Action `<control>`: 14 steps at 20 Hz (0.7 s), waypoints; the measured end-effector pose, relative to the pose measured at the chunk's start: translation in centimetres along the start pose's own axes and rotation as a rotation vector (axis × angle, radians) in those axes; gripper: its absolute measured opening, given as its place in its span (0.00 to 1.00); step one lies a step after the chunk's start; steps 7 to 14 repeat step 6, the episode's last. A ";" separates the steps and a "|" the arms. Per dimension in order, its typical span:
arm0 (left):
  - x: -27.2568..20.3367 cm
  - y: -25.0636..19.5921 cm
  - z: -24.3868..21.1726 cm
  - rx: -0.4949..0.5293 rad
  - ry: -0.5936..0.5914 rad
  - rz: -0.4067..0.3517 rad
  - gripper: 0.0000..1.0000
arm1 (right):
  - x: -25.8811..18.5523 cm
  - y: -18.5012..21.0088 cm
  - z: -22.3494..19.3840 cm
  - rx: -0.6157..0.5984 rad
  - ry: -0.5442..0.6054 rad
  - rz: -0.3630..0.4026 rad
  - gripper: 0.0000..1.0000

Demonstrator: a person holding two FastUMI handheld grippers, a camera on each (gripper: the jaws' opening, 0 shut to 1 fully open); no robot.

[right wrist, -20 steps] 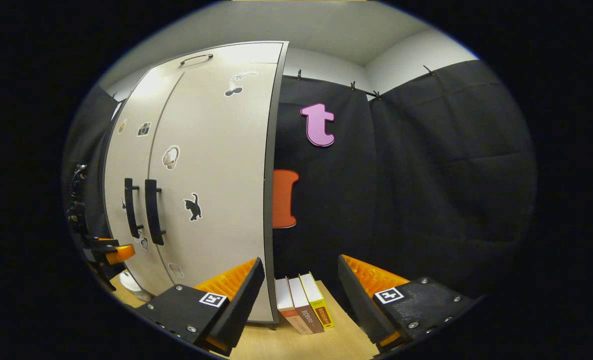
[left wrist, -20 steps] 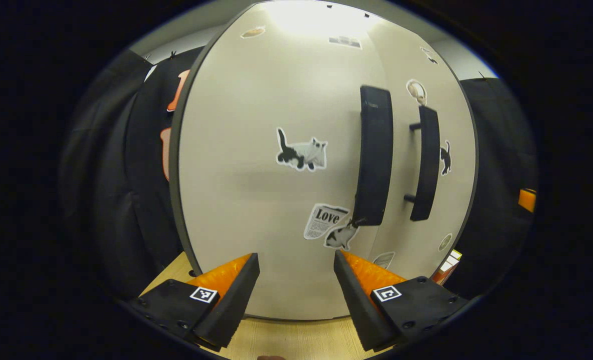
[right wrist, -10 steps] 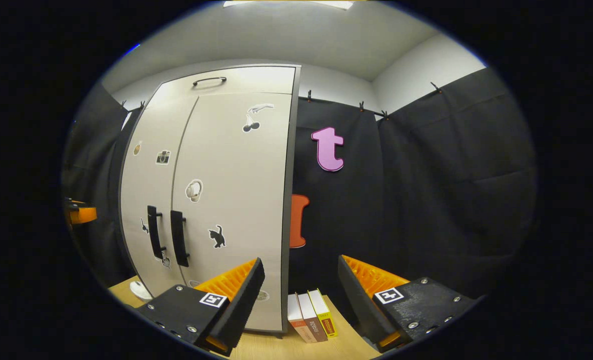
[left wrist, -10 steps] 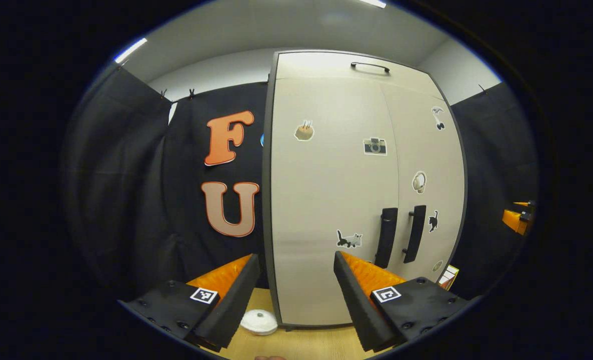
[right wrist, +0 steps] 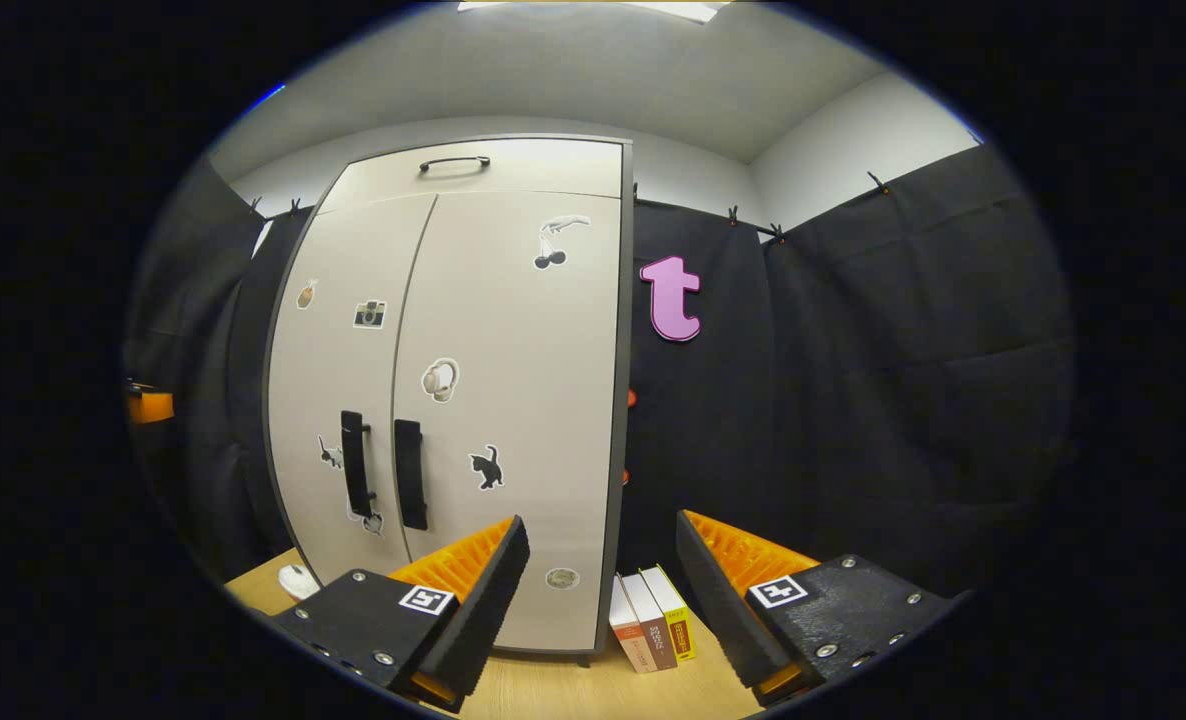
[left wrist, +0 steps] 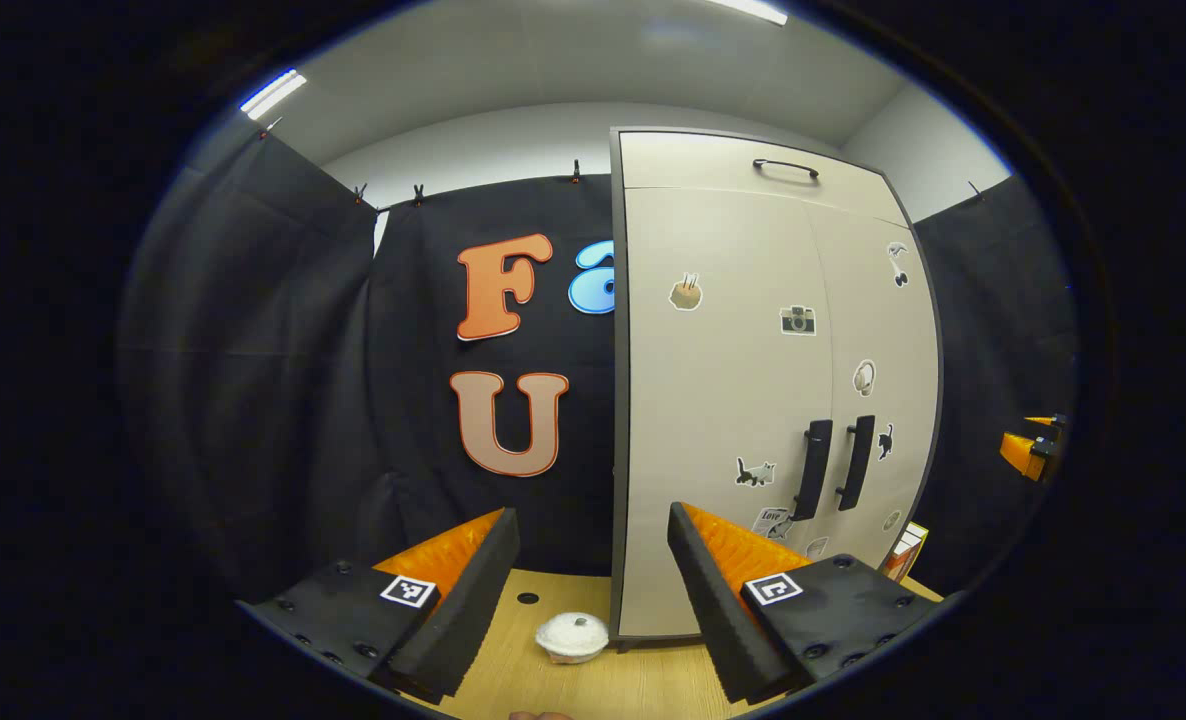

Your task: Grab one shoe with the right hand and put it into the shoe cabinet, grab the other shoe with the left hand and put it into the shoe cabinet; then close the right door with the right hand and the left door with the left hand.

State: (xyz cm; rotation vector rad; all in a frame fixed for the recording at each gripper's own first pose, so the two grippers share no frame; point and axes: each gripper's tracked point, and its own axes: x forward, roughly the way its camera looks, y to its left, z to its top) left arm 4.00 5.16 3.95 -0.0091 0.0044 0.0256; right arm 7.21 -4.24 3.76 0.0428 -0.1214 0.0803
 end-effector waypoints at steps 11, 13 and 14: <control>0.1 3.4 1.0 0.009 -0.024 -0.039 0.96 | -2.7 2.8 0.1 -0.006 -0.003 -0.042 0.92; 0.1 3.4 1.0 0.009 -0.024 -0.039 0.96 | -2.7 2.8 0.1 -0.006 -0.003 -0.042 0.92; 0.1 3.4 1.0 0.009 -0.024 -0.039 0.96 | -2.7 2.8 0.1 -0.006 -0.003 -0.042 0.92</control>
